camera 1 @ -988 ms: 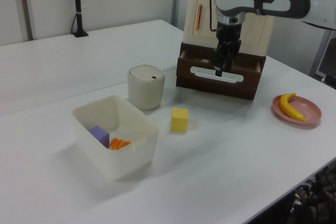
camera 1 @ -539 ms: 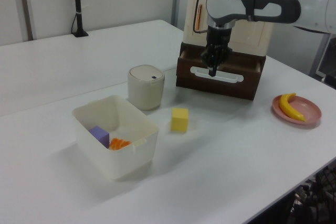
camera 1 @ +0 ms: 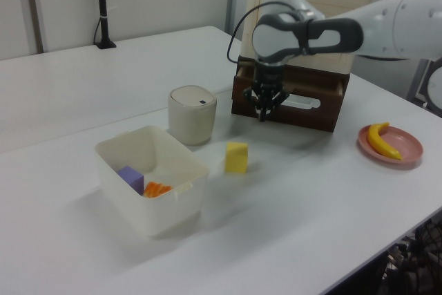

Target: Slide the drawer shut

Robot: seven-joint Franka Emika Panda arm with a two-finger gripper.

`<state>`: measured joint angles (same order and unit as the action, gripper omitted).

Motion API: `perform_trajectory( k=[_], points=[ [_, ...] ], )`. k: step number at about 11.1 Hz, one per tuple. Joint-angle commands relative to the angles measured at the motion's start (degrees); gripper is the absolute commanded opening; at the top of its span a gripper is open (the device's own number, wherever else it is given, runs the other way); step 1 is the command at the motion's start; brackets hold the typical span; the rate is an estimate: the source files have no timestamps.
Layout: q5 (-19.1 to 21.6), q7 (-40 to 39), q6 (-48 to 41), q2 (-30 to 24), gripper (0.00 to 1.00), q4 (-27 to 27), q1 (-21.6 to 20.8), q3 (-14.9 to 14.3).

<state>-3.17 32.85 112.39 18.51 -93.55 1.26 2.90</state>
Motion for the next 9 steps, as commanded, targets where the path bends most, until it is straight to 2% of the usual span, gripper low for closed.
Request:
perform_trajectory(
  k=[1, 4, 9],
  points=[
    [0.1, 10.1, 3.8, 0.5, 0.00, -0.3, -0.1, -1.0],
    [0.0, 12.1, 6.3, 1.3, 0.00, 0.2, 0.8, -1.3],
    [0.5, 13.5, 10.6, 2.2, 0.00, 0.3, 1.6, -4.2]
  ],
)
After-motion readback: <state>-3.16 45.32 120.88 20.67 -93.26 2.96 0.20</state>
